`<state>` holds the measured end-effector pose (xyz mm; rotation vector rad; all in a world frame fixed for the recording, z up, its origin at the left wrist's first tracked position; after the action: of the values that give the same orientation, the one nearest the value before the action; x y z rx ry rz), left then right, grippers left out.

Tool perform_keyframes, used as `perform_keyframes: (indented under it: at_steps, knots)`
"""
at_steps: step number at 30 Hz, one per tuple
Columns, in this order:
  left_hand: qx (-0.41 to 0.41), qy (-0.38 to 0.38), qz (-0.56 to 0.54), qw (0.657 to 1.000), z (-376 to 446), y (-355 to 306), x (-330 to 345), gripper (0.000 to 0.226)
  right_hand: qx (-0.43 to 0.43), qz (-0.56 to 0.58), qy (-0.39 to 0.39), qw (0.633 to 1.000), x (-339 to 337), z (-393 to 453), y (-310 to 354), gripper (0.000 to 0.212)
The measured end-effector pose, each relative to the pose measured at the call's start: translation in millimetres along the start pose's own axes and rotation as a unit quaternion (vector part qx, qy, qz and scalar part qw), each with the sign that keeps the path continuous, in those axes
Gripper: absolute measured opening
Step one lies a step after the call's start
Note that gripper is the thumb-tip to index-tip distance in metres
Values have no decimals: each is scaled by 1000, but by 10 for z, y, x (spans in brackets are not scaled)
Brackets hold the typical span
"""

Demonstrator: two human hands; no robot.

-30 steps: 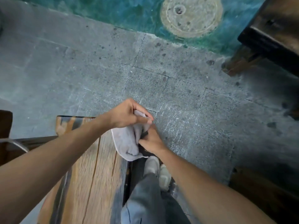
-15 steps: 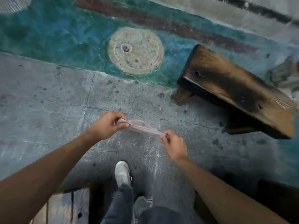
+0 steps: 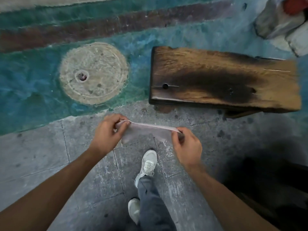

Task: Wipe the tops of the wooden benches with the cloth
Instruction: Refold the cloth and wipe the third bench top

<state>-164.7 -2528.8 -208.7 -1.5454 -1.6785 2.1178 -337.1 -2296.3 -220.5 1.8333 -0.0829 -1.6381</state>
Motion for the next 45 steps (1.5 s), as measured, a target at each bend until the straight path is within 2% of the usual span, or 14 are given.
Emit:
perform_keyframes:
  at_steps: [3,7,10,12,15,17,18,20,22,24,25,30,36,45]
  knots:
    - [17,-18,41,999,563,-243,-35,7,28,19,-40,999,-196,443,49,10]
    - [46,-2,45,998,1488,-580,33,16,6,22,-67,997,-438,1212,174,17]
    - [98,25,46,994,2282,-857,220,21,-11,14,-70,997,-403,1944,211,27]
    - [139,19,88,986,2861,-990,458,23,-10,2,-71,997,-221,2526,190,28]
    - [118,27,194,973,3582,-978,901,27,87,-48,-26,995,255,3190,25,25]
    - [86,34,269,959,3864,-890,1199,35,201,-52,12,978,635,3311,-102,42]
    - [90,36,288,953,3863,-881,1328,42,230,-53,12,972,770,3242,-109,53]
    - [141,72,258,953,3692,-873,1641,47,188,-79,-7,979,1045,3000,59,64]
    - [182,159,208,948,3300,-790,1950,53,135,-95,19,986,1359,2629,212,65]
    - [176,226,214,934,2931,-561,2160,60,147,-99,44,983,1594,2291,218,63]
    - [177,231,228,929,2800,-452,2209,61,152,-106,43,982,1652,2185,200,61]
    - [207,157,273,926,2757,-280,2377,72,80,-132,-1,988,1666,2229,-9,54]
    - [150,103,298,937,3049,-674,2853,73,-61,-158,44,985,1365,3022,-548,55]
    - [189,65,298,933,3245,-1880,4275,66,-55,-184,25,981,568,3864,-2023,58]
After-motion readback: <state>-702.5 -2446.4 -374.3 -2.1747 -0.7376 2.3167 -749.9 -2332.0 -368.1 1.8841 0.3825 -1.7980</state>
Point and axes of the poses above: each hand's wrist, its own z-axis towards the middle knuckle, its own x-axis out of the palm, y = z × x, the point moved 7 cm from there along z, towards the middle knuckle, and after that the axes turned 9 degrees about -y, right-handed, at the moved point
